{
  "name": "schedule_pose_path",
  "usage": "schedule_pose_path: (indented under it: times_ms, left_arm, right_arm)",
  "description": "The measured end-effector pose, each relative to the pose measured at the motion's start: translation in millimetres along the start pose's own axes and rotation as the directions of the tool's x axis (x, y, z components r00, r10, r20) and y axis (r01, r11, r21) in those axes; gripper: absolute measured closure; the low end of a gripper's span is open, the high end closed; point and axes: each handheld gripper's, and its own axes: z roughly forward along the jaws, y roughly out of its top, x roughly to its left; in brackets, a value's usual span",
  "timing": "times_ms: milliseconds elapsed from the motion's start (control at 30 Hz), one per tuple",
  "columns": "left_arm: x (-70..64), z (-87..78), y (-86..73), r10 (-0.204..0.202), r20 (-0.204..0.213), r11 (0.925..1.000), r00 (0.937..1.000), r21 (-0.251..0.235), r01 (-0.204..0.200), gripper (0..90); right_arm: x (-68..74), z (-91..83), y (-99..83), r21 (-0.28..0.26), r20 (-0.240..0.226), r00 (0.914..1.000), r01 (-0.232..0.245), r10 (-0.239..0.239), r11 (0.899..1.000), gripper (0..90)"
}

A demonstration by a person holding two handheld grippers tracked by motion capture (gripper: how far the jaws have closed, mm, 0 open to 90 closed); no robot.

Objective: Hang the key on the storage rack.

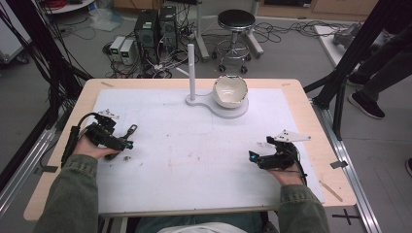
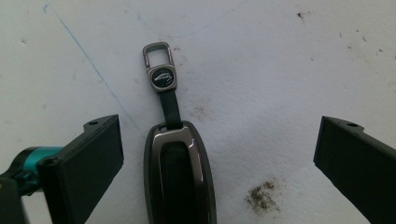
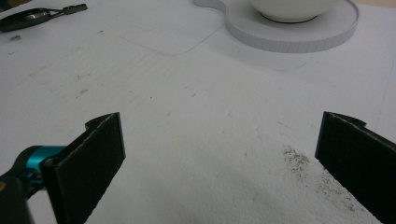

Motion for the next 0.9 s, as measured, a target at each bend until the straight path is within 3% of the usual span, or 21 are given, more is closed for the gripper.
schedule_pose_path:
  times_ms: [533,700,900]
  left_arm:
    - [17.9,22.7,15.5,-0.018,0.012,0.9962,0.9998,0.086,0.017,4.1]
    - [18.8,25.3,27.0,-0.008,0.017,0.9943,0.9998,0.107,0.006,4.2]
    - [17.9,34.3,42.1,-0.013,0.024,0.9819,0.9996,0.189,0.008,8.5]
  right_arm:
    - [0.0,-0.2,-0.2,0.005,0.0,1.0,0.002,-0.002,1.0,0.5]
    - [-0.2,1.6,-0.2,0.011,-0.002,1.0,0.004,-0.004,1.0,0.5]
    - [0.4,1.0,-0.1,0.007,-0.003,1.0,0.005,-0.005,1.0,0.4]
